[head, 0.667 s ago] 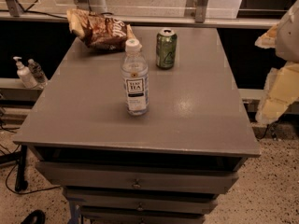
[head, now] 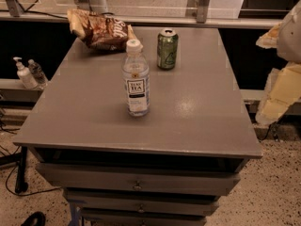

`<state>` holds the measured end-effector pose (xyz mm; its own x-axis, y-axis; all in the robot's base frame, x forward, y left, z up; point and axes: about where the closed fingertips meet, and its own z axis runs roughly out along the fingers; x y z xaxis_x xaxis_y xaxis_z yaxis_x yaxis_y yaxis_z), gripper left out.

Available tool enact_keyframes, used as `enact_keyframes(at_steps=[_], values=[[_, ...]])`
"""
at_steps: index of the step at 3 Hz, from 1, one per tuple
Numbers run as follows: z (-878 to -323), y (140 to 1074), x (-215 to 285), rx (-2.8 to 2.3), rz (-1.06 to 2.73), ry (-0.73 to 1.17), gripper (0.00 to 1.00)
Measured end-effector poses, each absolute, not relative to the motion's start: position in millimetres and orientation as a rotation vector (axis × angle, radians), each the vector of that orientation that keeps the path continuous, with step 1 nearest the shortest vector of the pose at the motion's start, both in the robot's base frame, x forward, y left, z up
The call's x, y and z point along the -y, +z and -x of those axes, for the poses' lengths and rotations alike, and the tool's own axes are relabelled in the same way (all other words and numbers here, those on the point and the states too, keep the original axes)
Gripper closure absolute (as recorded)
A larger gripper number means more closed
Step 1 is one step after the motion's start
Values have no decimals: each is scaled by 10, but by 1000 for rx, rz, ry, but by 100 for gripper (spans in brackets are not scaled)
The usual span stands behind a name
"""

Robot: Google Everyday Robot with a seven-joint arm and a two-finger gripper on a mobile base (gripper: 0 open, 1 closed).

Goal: Knock blue plastic bottle over

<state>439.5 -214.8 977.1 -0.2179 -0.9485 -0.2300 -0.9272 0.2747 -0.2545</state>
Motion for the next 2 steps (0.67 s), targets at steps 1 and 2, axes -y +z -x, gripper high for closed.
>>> enact_keyframes(at_steps=[1, 2], values=[[-4501, 9630, 2127, -2215, 1604, -12, 0], [-4651, 9471, 1992, -2200, 1472, 110, 0]])
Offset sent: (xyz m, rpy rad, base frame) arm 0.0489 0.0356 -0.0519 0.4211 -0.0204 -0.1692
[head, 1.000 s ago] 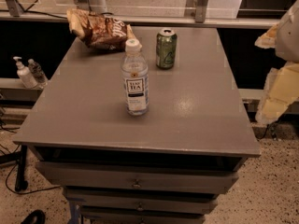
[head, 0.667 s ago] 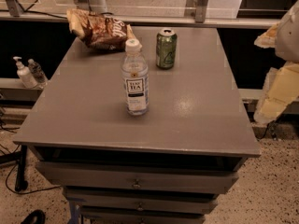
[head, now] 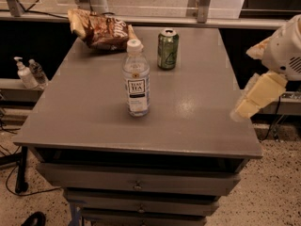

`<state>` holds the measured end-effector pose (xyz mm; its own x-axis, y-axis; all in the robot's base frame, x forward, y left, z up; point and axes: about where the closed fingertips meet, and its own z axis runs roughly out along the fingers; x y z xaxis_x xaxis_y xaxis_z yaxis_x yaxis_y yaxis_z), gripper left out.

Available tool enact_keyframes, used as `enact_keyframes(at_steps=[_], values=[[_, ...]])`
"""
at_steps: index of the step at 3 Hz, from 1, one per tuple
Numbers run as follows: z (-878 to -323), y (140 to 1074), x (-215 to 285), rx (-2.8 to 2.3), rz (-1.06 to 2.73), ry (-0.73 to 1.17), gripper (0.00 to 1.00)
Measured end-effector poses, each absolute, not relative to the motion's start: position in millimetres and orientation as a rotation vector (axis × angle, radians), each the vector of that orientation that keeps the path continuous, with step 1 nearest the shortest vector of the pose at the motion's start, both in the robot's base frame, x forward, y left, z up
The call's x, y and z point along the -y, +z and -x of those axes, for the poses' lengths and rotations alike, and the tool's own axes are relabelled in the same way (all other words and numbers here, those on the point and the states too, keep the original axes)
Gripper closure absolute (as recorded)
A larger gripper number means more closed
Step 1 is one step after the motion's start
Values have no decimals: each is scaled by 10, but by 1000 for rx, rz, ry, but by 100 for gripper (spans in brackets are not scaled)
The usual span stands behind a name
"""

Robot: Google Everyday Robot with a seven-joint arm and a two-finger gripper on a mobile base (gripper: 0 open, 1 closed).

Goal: Knock blue plastic bottle over

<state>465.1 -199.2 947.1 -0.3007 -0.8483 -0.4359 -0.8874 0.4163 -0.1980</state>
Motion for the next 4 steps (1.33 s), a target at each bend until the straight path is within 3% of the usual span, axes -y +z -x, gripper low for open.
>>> enact_keyframes(at_steps=[3, 4], values=[[-4889, 9425, 860, -1972, 1246, 603, 0], [-4876, 9464, 786, -1957, 1241, 629, 0]])
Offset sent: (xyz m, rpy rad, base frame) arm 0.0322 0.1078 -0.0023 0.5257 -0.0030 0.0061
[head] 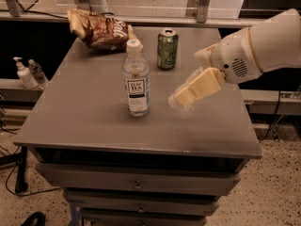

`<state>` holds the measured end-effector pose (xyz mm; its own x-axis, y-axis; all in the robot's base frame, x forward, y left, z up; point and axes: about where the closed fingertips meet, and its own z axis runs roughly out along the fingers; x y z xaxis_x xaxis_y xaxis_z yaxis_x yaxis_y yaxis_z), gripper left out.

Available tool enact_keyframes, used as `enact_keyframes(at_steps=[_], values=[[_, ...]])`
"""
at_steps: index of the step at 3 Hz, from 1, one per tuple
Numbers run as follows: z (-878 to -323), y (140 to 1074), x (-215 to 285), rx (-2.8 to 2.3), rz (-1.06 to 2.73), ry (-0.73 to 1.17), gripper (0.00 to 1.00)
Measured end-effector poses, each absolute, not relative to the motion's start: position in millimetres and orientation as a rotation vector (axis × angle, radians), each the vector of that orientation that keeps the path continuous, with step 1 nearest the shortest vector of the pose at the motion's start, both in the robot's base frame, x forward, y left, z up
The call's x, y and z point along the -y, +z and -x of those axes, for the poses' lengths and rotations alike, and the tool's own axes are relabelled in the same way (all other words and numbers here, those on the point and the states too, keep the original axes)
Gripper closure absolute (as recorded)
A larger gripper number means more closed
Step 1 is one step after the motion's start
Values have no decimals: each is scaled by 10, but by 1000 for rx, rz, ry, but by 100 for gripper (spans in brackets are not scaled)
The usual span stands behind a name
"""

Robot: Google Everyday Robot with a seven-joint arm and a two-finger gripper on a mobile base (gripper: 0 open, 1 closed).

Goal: Knock blue plastic bottle over

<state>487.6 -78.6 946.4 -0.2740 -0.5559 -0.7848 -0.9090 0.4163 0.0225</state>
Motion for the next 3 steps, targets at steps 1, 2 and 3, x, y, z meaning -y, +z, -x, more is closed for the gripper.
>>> enact_keyframes(at_steps=[1, 2, 3], values=[[-4876, 9468, 791, -1952, 1242, 644, 0], [-4865, 9395, 662, -1890, 1245, 678, 0], [-4907, 9305, 393, -1800, 1237, 737, 0]])
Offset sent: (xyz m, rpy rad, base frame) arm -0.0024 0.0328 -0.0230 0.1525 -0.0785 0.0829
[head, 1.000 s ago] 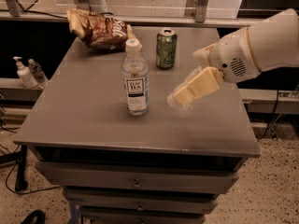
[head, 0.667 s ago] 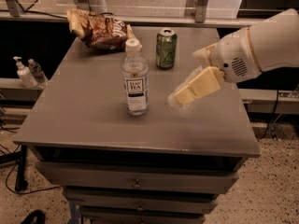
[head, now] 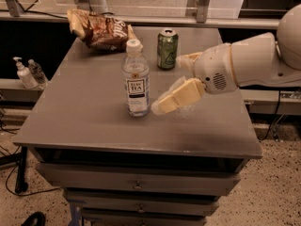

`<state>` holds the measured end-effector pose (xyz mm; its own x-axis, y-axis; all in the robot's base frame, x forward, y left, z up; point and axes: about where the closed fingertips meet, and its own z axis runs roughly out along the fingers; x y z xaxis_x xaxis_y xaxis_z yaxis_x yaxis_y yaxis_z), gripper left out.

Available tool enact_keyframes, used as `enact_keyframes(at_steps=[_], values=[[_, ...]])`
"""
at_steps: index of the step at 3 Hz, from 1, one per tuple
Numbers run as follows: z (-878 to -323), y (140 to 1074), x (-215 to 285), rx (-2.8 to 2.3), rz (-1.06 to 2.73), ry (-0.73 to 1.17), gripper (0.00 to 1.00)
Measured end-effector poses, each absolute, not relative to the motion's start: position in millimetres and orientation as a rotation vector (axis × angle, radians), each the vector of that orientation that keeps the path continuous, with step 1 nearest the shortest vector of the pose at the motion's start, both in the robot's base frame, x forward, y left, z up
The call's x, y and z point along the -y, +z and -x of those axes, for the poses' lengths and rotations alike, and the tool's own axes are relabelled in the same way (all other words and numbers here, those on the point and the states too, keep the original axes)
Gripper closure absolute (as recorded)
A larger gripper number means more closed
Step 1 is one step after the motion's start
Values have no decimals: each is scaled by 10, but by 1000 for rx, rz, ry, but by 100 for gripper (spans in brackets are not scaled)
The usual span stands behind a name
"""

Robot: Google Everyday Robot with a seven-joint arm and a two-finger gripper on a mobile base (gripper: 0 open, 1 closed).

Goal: Knock blue plastic bottle over

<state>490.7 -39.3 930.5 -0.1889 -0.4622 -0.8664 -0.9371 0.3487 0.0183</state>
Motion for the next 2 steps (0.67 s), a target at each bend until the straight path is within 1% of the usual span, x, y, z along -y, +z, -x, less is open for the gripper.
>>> enact_keyframes(at_steps=[2], values=[[-4986, 9233, -115, -1648, 1252, 800, 0]])
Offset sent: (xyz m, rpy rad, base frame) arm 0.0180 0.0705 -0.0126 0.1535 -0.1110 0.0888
